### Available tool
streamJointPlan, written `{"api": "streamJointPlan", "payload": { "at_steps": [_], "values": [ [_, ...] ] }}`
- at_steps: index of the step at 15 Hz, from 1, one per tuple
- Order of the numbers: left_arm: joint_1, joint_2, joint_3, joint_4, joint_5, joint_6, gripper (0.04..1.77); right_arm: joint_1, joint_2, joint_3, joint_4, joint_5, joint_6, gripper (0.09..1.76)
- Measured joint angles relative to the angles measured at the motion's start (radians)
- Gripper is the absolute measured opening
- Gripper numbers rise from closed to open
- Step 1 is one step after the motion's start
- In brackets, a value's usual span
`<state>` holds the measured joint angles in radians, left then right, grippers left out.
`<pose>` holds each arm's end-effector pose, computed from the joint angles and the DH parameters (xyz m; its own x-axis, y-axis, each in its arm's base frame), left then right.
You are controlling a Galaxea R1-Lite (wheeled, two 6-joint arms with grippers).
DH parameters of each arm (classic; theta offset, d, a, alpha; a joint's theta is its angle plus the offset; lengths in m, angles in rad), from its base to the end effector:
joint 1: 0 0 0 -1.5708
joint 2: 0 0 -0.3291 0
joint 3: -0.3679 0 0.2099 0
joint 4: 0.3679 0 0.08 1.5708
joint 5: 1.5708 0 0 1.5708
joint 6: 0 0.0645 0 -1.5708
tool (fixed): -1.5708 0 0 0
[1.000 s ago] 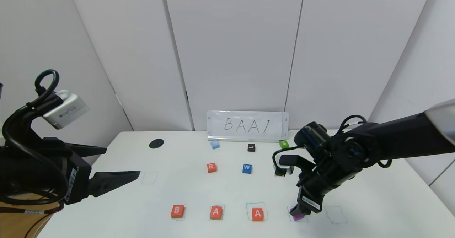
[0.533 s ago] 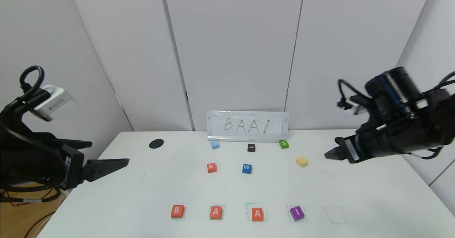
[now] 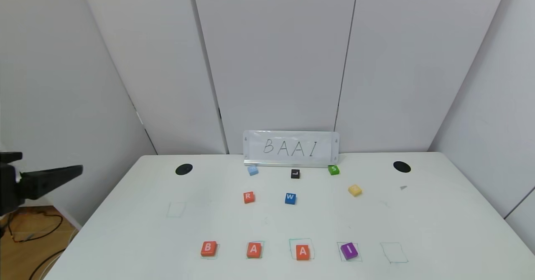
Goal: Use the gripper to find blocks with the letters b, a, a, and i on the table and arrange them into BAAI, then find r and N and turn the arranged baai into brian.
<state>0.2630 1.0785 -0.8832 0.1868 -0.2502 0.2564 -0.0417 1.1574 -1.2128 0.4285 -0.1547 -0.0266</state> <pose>0.1813 0.0323 0.2729 0.9324 -0.0054 -0.3613 0.0623 0.9873 0.1460 0.1924 -0.0180 0.3352 0.9129 -0.1923 -0.3602 0.1748 0.9813 -0.0809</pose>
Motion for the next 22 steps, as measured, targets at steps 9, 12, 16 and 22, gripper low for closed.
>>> {"api": "streamJointPlan", "payload": {
  "at_steps": [9,12,16,22],
  "values": [
    [-0.16,-0.559,0.069,0.134,-0.124,-0.021,1.72,0.041,-0.764,0.2,0.009,0.144,-0.165,1.7],
    [-0.211,-0.719,0.107,0.184,-0.11,-0.02,1.72,0.059,-0.909,0.286,-0.005,0.107,-0.186,1.7],
    [-0.252,-0.923,0.224,0.14,-0.06,-0.021,1.72,0.048,-1.069,0.477,-0.226,0.106,-0.225,1.7],
    [-0.263,-1.068,0.561,-0.446,0.136,-0.02,1.72,0.045,-1.154,0.962,-0.852,0.108,-0.265,1.7]
  ]
}}
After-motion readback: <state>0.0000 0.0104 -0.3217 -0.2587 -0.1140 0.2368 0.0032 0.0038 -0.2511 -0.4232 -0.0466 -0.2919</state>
